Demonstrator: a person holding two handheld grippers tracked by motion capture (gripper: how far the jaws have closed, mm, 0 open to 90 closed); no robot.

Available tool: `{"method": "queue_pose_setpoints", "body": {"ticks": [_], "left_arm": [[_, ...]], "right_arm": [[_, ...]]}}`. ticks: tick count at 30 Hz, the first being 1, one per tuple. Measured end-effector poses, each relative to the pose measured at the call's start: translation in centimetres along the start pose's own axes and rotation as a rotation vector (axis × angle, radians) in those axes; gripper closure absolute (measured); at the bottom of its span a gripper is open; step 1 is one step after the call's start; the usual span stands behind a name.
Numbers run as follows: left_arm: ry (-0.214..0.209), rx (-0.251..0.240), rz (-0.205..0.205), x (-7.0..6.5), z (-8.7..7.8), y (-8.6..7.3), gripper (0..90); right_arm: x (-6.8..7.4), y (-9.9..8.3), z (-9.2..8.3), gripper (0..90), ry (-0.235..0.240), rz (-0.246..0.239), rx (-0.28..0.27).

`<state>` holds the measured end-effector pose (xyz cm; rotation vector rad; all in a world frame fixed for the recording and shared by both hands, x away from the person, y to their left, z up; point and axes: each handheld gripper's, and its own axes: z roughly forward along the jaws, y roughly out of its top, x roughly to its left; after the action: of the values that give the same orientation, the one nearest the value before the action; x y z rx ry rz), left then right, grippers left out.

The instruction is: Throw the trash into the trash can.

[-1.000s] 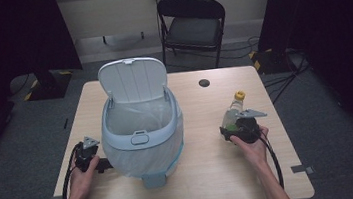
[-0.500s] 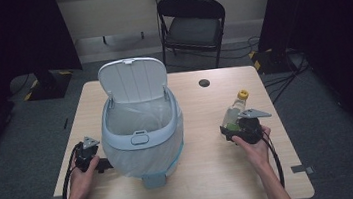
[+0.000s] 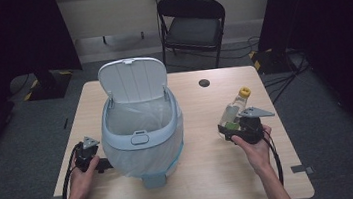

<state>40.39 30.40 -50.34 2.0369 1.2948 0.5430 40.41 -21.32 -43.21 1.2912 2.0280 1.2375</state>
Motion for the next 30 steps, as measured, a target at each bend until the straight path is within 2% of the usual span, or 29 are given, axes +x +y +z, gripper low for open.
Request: {"method": "queue_pose_setpoints", "body": {"ticks": [4, 15, 18, 23, 30], "left_arm": [[0.0, 0.0, 0.0, 0.0, 0.0, 0.0, 0.2], [0.0, 0.0, 0.0, 0.0, 0.0, 0.0, 0.2], [0.0, 0.0, 0.0, 0.0, 0.0, 0.0, 0.2], [0.0, 0.0, 0.0, 0.0, 0.0, 0.0, 0.2], [-0.001, 0.0, 0.001, 0.0, 0.0, 0.0, 0.0]], "right_arm": [[0.3, 0.4, -0.5, 27.6, 0.012, 0.001, -0.009], [1.1, 2.3, -2.4, 27.6, 0.049, -0.008, -0.074], [1.3, 2.6, -2.7, 27.6, 0.059, -0.012, -0.072], [2.0, 3.8, -4.0, 27.6, 0.081, -0.008, -0.103], [2.8, 4.7, -4.8, 27.6, 0.106, -0.02, -0.126]]}}
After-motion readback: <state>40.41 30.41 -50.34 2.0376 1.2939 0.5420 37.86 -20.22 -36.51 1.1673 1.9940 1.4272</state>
